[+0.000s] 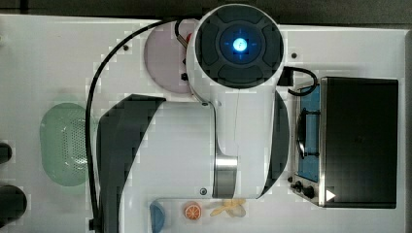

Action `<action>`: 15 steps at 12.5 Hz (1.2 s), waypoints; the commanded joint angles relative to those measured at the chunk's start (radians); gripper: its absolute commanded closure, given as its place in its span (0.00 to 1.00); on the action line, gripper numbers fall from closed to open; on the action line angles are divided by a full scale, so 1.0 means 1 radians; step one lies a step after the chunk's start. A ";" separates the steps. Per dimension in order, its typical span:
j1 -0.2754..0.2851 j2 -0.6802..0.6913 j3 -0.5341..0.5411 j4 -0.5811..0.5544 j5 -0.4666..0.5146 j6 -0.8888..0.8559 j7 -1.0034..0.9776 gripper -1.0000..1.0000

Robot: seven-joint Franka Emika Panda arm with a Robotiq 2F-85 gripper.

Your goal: Pick ketchup from plate and place it on table.

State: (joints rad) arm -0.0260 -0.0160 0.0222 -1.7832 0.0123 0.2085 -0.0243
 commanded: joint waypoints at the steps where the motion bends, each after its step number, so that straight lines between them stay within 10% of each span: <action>1: -0.067 -0.138 0.048 -0.102 0.003 -0.103 0.054 0.21; 3: -0.065 -0.126 0.049 -0.102 0.003 -0.087 0.047 0.00; 15: -0.050 0.154 0.077 -0.095 0.003 0.139 0.003 0.00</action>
State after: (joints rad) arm -0.0775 0.1659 0.0956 -1.8818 0.0091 0.3337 -0.0248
